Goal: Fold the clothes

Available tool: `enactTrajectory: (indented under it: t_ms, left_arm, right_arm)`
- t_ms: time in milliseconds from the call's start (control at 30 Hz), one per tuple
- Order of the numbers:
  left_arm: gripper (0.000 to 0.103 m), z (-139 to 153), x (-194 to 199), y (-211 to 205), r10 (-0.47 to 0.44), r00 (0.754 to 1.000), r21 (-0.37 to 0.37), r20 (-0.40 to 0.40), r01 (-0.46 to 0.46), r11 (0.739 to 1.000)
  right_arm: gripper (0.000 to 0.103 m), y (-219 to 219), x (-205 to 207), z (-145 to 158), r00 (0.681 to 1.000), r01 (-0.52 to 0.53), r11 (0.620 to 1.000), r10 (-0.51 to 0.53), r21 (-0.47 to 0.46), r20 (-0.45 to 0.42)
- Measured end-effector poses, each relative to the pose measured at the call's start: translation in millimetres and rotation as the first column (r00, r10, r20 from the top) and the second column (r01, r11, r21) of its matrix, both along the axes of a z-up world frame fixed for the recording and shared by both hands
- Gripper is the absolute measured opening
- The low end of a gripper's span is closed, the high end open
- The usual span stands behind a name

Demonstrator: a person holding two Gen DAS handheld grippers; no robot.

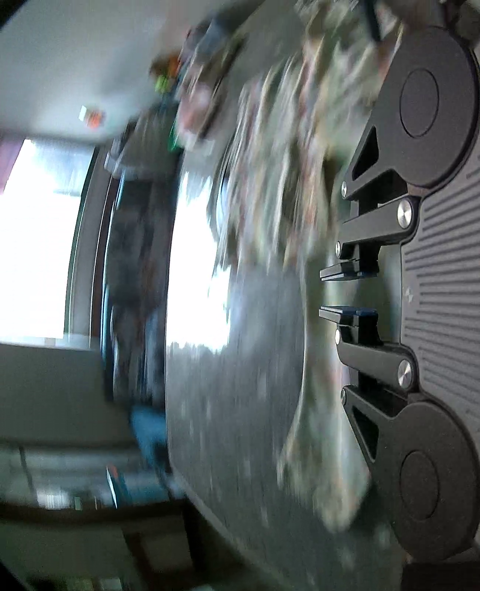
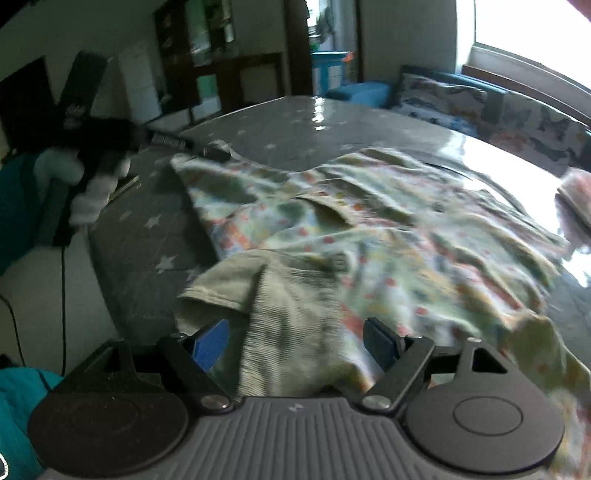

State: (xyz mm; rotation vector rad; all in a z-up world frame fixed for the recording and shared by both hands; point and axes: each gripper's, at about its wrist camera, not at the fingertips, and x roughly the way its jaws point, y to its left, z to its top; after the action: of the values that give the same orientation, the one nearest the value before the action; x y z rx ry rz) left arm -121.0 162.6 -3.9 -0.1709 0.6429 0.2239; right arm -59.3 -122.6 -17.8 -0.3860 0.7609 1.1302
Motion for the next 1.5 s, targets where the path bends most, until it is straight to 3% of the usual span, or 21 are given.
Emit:
enactTrajectory:
  t_ms: [200, 433, 700, 933, 1233, 1333, 1500]
  left_arm:
    - [0.015, -26, 31, -70, -0.204, 0.977, -0.008, -0.058, 0.204, 0.979]
    - [0.015, -36, 34, -90, -0.244, 0.964, 0.047, -0.109, 0.25, 0.967]
    - [0.016, -19, 37, -88, -0.242, 0.965, 0.057, -0.1, 0.248, 0.967]
    - [0.021, -8, 48, -92, -0.256, 0.963, 0.048, -0.089, 0.26, 0.964]
    - [0.027, -23, 68, -127, -0.35, 0.929, 0.042, -0.12, 0.357, 0.933]
    - [0.03, -29, 69, -132, -0.357, 0.924, 0.042, -0.136, 0.365, 0.93]
    - [0.033, -34, 67, -142, -0.382, 0.913, 0.031, -0.142, 0.39, 0.92]
  right_arm:
    - [0.082, -31, 12, -10, 0.995, 0.096, 0.995, -0.096, -0.009, -0.028]
    - [0.082, -66, 42, 3, 0.974, 0.228, 0.971, -0.228, 0.069, -0.02]
    - [0.08, -74, 104, -16, 0.939, 0.345, 0.935, -0.342, 0.08, -0.049]
    - [0.079, -111, 125, -29, 0.887, 0.461, 0.884, -0.457, 0.078, -0.069]
    - [0.079, -172, 137, -29, 0.806, 0.592, 0.801, -0.589, 0.087, -0.06]
    - [0.079, -191, 139, -30, 0.775, 0.631, 0.771, -0.63, 0.084, -0.045]
    - [0.076, -207, 138, -31, 0.752, 0.656, 0.753, -0.658, 0.053, 0.027]
